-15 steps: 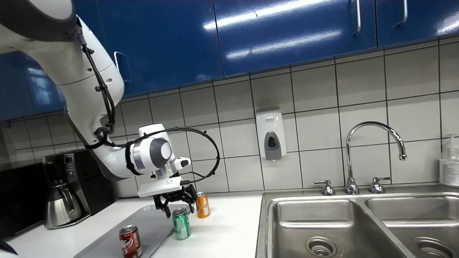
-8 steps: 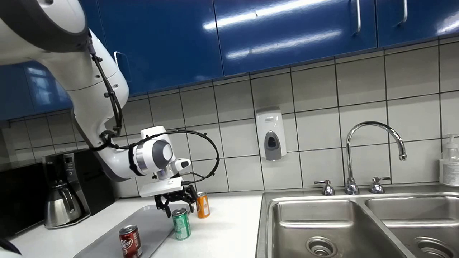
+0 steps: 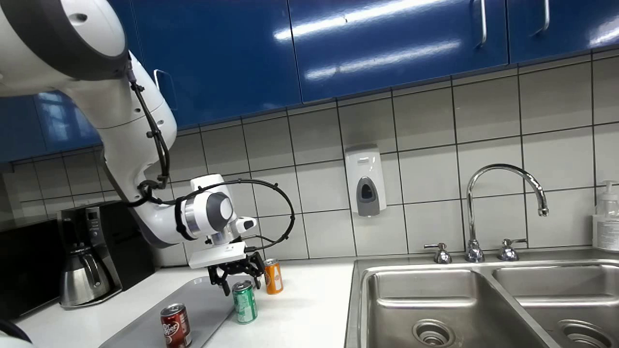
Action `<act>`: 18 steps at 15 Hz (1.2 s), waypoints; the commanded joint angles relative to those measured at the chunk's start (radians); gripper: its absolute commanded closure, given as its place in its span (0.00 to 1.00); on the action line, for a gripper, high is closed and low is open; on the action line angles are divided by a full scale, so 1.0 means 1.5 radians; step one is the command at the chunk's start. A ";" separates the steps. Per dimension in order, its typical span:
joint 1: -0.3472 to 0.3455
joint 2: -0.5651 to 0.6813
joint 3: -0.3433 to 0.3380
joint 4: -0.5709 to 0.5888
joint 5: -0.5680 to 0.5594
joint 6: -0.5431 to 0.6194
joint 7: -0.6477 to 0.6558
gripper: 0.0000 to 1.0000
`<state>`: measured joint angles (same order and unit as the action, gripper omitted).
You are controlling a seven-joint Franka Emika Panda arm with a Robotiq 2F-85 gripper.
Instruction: Put all the soda cans on the tray
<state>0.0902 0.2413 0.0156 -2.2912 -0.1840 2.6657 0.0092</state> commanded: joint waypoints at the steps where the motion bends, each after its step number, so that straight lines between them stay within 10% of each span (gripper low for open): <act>1: 0.001 0.015 0.003 0.019 -0.001 -0.005 -0.001 0.00; 6: 0.004 0.027 0.003 0.026 0.000 -0.006 0.000 0.00; 7: 0.008 0.028 0.000 0.026 -0.008 -0.001 0.007 0.25; 12: 0.008 0.032 -0.001 0.031 -0.005 -0.001 0.006 0.58; 18: 0.008 0.029 -0.003 0.030 -0.005 -0.005 0.012 0.61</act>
<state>0.1004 0.2783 0.0150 -2.2649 -0.1838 2.6657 0.0092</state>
